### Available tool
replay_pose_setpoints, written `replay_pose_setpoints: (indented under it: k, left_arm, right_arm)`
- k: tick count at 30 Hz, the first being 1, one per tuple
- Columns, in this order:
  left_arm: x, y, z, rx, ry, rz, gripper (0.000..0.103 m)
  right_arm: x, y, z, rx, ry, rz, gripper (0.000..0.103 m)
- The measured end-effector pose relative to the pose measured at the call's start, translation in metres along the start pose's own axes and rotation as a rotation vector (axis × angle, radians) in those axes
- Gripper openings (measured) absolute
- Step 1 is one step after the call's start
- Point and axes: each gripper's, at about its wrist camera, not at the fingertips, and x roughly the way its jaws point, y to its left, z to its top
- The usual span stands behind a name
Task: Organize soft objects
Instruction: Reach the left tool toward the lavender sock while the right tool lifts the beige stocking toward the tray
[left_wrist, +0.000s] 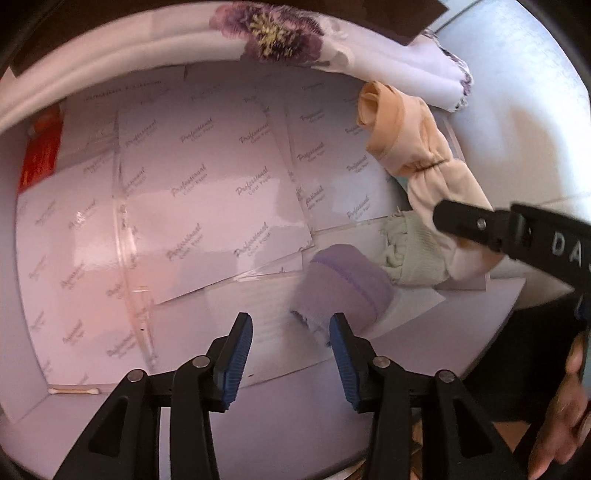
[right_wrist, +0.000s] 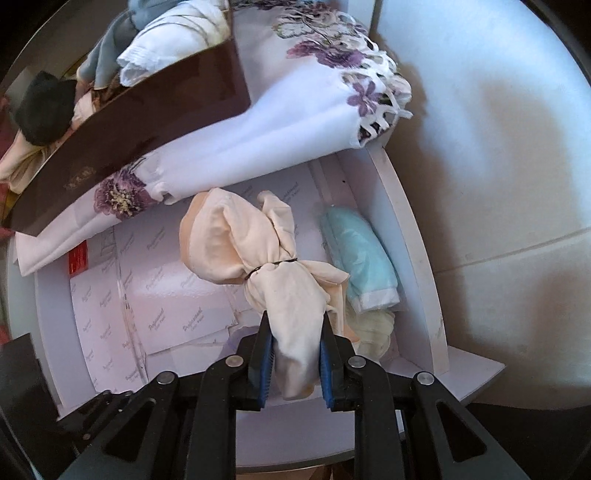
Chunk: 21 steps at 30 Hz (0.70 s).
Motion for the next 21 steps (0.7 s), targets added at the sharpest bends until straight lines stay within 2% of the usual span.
replay_pose_setpoints:
  k: [2,4,9,11,15,17,21]
  left_arm:
    - [0.005,-0.001,0.005,-0.019,0.005,-0.018,0.055]
    - [0.009,-0.002,0.01,-0.026,0.013,-0.026,0.055]
    - [0.024,-0.014,0.022,-0.035,0.06,-0.056,0.055]
    - [0.026,-0.018,0.027,-0.057,0.08,-0.091,0.055]
    - [0.024,-0.017,0.042,-0.091,0.086,-0.061,0.054]
    - [0.028,-0.014,0.05,-0.104,0.12,-0.081,0.054]
    - [0.038,-0.02,0.057,-0.056,0.175,-0.102,0.054]
  right_arm:
    - [0.005,-0.006,-0.002,0.01,0.01,-0.009,0.021]
    - [0.008,-0.008,0.0,0.019,0.017,-0.02,0.021]
    - [0.012,-0.01,-0.003,0.026,0.008,-0.025,0.021]
    - [0.017,-0.012,-0.001,0.036,0.007,-0.02,0.021]
    - [0.015,-0.018,0.003,0.051,-0.013,-0.026,0.021]
    - [0.016,-0.023,0.005,0.079,-0.018,-0.025,0.021]
    - [0.017,-0.026,0.005,0.088,-0.022,-0.028,0.021]
